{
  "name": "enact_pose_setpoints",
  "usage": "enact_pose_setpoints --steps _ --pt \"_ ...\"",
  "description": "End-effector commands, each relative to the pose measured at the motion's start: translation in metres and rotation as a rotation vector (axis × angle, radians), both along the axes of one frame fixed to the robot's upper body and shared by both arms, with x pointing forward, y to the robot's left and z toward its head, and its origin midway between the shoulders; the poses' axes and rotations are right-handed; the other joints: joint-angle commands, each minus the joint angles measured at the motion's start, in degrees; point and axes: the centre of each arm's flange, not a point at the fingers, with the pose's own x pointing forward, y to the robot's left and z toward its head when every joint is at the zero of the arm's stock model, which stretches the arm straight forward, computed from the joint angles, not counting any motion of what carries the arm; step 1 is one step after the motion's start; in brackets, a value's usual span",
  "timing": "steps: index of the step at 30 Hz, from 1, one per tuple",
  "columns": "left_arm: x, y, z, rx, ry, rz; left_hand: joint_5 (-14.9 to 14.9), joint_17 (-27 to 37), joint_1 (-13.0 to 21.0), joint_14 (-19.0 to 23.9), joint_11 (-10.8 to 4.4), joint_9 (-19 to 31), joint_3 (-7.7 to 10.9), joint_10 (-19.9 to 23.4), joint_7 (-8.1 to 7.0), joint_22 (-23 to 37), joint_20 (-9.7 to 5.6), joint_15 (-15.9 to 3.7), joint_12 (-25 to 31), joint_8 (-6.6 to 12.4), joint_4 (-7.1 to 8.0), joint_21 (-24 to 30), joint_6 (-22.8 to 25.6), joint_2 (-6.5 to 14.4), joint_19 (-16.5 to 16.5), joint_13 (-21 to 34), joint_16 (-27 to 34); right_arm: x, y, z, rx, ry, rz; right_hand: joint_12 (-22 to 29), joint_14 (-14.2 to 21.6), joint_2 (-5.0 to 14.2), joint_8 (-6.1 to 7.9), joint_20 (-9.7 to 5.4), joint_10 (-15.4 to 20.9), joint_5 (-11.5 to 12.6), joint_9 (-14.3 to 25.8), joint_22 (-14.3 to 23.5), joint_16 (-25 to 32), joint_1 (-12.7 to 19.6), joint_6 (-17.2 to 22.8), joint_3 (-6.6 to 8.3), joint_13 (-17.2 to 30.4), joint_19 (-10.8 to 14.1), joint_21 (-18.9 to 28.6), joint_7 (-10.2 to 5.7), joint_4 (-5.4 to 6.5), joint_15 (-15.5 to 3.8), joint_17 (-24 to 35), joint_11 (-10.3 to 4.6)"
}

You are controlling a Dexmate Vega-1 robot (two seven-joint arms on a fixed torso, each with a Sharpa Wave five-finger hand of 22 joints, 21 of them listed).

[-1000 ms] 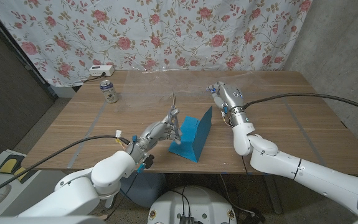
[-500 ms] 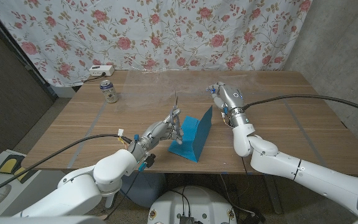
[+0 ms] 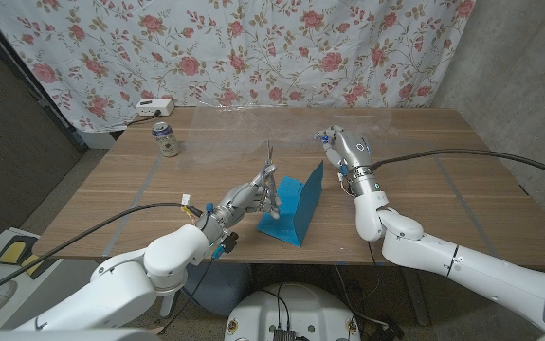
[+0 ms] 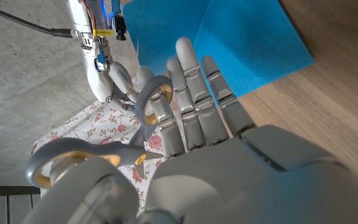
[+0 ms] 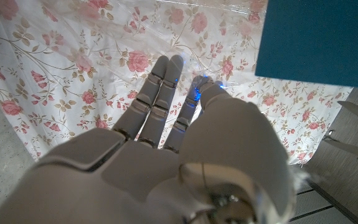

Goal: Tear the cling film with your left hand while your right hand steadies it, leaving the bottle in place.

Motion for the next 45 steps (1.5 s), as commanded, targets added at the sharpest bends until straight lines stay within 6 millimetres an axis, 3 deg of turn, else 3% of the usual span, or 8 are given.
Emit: enact_pose_setpoints --steps 1,45 --pt "0.001 -0.003 0.000 -0.024 0.020 -0.035 -0.3 0.3 -0.1 0.1 -1.82 0.1 -13.80 2.2 5.08 0.1 -0.03 0.07 0.2 -0.03 12.82 0.0 2.3 -0.6 0.3 0.2 0.4 -0.001 -0.001 -0.004 -0.001 -0.005 0.008 0.8 0.3 -0.23 -0.37 -2.67 -0.3 0.2 0.2 0.2 -0.2 0.3 0.3 0.35 4.6 -0.4 0.5 0.05 0.01 -9.37 0.4 -0.23" --pt "0.019 -0.003 -0.009 -0.026 0.052 -0.021 -0.4 0.1 0.1 0.2 -1.93 0.4 -13.82 2.3 5.21 0.2 -0.05 -0.03 0.0 -0.49 13.00 -0.3 2.4 -0.6 0.4 0.5 0.3 -0.008 0.000 -0.010 -0.023 -0.038 0.034 1.3 0.7 -0.28 -0.66 -3.14 -0.5 0.2 0.4 -0.4 -2.2 0.2 0.5 0.55 4.0 -1.5 3.2 -0.07 0.06 -9.40 2.6 -0.29"
